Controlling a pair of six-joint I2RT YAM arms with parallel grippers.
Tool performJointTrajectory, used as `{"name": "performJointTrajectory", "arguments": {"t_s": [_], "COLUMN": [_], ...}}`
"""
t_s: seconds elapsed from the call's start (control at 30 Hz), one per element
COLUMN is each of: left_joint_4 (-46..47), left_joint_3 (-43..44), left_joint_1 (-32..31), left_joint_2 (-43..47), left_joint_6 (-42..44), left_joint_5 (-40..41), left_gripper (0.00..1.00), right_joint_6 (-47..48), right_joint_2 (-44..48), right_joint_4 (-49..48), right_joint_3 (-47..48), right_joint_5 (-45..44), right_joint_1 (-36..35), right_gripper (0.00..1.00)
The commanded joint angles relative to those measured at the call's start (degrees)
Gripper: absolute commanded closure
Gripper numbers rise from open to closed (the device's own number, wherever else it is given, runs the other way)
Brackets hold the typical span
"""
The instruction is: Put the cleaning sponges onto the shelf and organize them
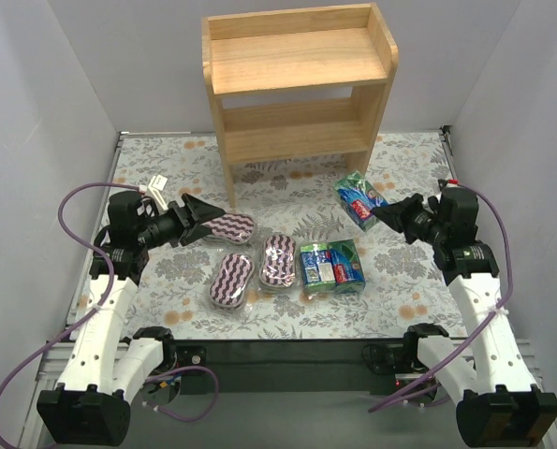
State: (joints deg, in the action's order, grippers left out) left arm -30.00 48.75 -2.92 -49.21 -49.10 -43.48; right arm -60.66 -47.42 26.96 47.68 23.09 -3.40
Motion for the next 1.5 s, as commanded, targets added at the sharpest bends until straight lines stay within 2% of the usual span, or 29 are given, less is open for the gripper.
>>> {"name": "performJointTrajectory", "arguments": {"t_s": [0.0,0.2,0.37,0.67,1.0,1.2,1.47], "left_joint_4": [-0.68,-0.41,-0.5,-1.29,-2.87,-5.16,-3.84], "left_joint_3": [1.87,2.49,2.93,4.25,6.09,7.67,6.97], "left_joint_1": [-0.25,-0.25,-0.25,-0.16,-0.25,-0.25,-0.25], "left_joint_2": [-0.18,-0.89,-0.97,-1.24,-3.87,-5.37,-5.19], "left_joint_6": [0.15,-0.03,-0.29,0.32,3.13,5.51,4.54], "left_joint_5": [0.59,0.59,0.77,2.96,9.73,15.44,16.41], "left_gripper": [0.12,0.12,0.12,0.13,0.15,0.16,0.16], "right_joint_6": [-4.27,-7.71,-11.75,-14.48,-17.65,-19.66,-21.25], "right_joint_2": [-3.28,-10.93,-15.42,-23.76,-35.36,-40.46,-45.39], "right_joint_4": [-14.19,-23.17,-29.85,-34.16,-30.66,-29.07,-29.07], "right_joint_3": [3.38,11.28,13.05,16.74,26.14,29.05,31.95], "right_joint_5": [10.3,9.79,2.68,-13.66,-26.69,-28.8,-30.47], "right_joint_1": [0.15,-0.47,-3.19,-10.57,-13.74,-14.27,-15.67], "right_gripper": [0.99,0.99,0.99,0.99,0.99,0.99,0.99]}}
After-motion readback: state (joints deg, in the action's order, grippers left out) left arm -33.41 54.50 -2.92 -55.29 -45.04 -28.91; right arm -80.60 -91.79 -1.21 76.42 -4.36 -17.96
